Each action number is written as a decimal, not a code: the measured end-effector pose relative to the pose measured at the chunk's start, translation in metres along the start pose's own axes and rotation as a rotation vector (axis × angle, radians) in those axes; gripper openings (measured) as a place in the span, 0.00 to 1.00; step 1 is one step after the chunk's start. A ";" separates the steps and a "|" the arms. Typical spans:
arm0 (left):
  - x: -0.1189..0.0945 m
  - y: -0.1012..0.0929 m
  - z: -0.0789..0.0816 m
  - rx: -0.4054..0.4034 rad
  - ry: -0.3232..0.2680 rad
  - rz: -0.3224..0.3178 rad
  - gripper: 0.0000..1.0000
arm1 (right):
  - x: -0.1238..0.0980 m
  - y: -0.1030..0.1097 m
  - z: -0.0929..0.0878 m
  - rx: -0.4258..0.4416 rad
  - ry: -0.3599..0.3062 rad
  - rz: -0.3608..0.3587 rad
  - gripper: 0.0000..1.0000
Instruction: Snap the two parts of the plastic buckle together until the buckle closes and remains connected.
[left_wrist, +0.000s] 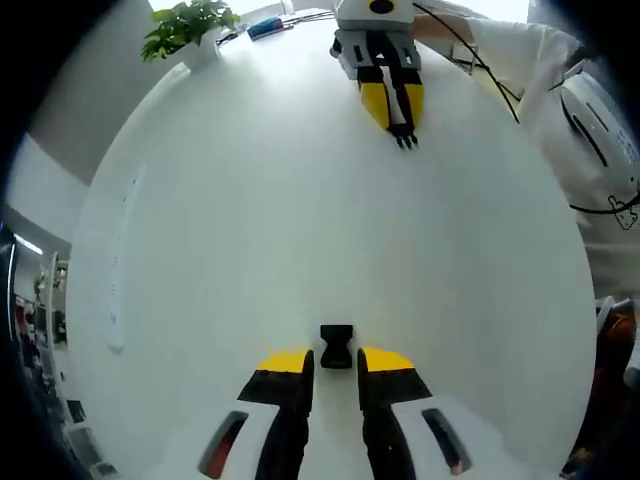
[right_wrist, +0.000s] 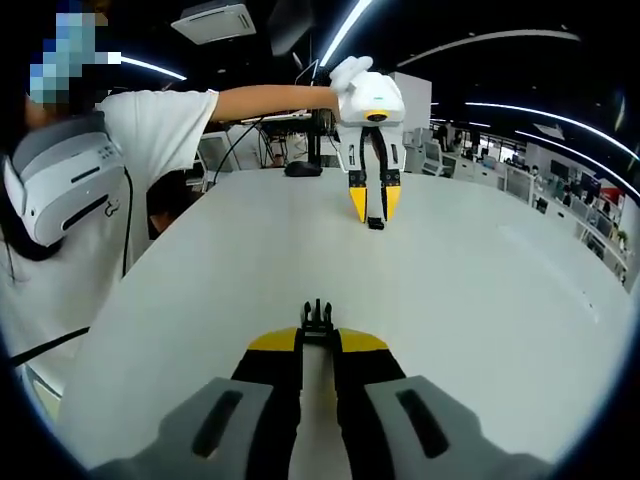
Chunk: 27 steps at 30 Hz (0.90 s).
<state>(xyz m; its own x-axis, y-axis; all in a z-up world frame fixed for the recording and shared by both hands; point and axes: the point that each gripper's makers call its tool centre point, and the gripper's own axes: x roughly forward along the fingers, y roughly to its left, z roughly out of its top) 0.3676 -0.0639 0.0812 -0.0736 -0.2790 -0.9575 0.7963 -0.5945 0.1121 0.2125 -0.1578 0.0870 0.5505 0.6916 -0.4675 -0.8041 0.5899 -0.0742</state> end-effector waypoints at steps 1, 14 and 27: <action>0.000 -0.001 0.000 0.001 0.000 -0.003 0.16 | 0.000 0.000 0.000 0.000 0.000 0.000 0.11; 0.001 -0.003 0.000 -0.008 0.006 -0.015 0.11 | -0.002 0.001 0.000 0.006 -0.015 -0.003 0.11; -0.004 -0.016 0.006 0.020 -0.007 -0.022 0.05 | 0.000 0.001 0.001 -0.010 -0.019 -0.004 0.11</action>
<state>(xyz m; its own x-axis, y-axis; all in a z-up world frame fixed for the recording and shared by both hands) 0.3516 -0.0578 0.0844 -0.0955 -0.2712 -0.9578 0.7820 -0.6158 0.0964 0.2121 -0.1570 0.0879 0.5578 0.6971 -0.4505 -0.8040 0.5886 -0.0846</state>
